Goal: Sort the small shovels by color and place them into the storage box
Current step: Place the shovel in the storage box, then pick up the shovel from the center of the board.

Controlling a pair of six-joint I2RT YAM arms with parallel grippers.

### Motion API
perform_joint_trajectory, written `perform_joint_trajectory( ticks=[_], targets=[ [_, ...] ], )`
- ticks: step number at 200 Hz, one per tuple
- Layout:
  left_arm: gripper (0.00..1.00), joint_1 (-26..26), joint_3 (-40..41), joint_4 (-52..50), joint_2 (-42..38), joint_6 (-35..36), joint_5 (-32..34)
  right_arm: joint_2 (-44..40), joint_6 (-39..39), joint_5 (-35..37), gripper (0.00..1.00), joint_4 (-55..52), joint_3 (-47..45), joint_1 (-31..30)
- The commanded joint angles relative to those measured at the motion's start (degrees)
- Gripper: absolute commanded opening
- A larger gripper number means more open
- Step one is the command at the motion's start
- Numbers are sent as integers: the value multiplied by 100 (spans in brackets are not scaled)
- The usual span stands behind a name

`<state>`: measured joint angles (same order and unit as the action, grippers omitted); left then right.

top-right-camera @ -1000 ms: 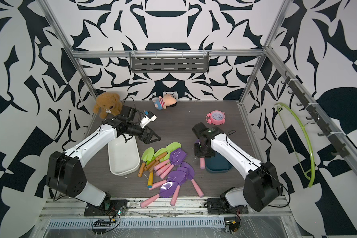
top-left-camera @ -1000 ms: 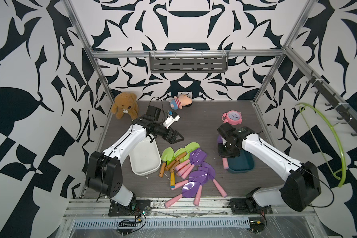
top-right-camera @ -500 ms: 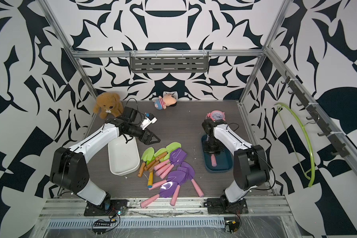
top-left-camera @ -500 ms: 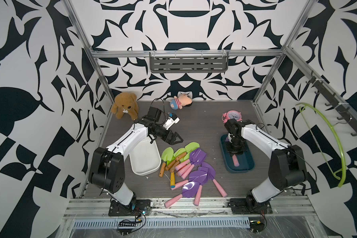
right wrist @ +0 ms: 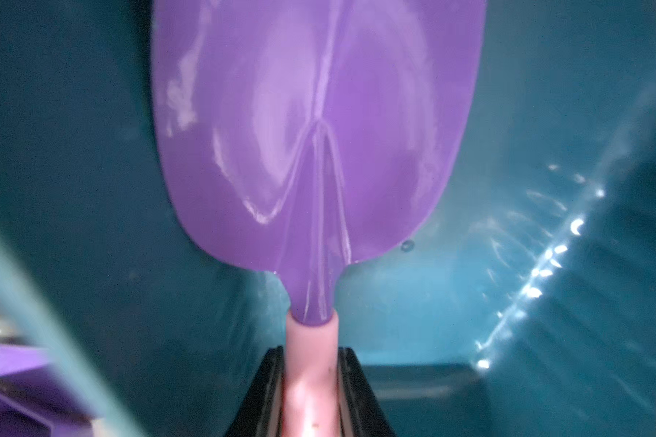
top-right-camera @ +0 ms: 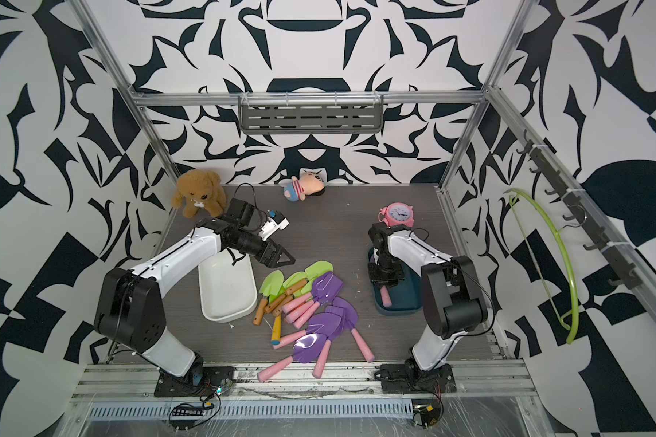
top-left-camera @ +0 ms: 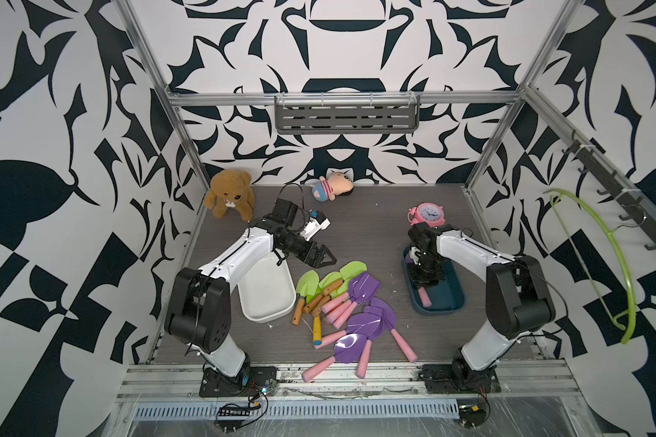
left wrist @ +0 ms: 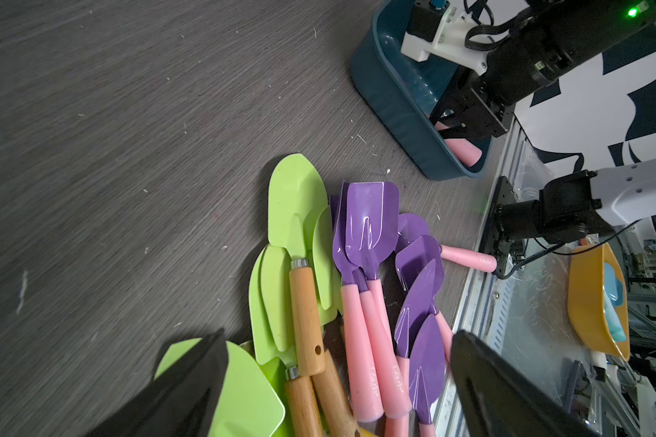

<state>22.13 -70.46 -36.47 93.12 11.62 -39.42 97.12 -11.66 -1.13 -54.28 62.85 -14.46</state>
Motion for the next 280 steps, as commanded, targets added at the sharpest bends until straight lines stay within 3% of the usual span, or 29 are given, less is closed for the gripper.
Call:
perform_joint_trajectory(
  ticks=[1, 120, 155, 200, 234, 280],
  targets=[
    [99, -34, 85, -35, 17, -10, -48, 106, 46, -63, 21, 171, -3, -12],
    [99, -313, 294, -1, -217, -45, -31, 354, -12, 129, 34, 231, 120, -9],
    [99, -367, 348, -99, -350, 184, -4, -39, -34, 243, 40, 9, 285, -15],
    [99, -367, 435, -661, -636, 1045, -12, -953, -398, 348, 42, -616, 885, -127],
    [99, -367, 805, -1200, -952, 1645, 40, -1694, -1338, 297, 40, -863, 801, -948],
    [99, -367, 1312, -1086, -1278, 1932, 445, -1947, -3488, 325, 39, -578, 84, -3266]
  ],
)
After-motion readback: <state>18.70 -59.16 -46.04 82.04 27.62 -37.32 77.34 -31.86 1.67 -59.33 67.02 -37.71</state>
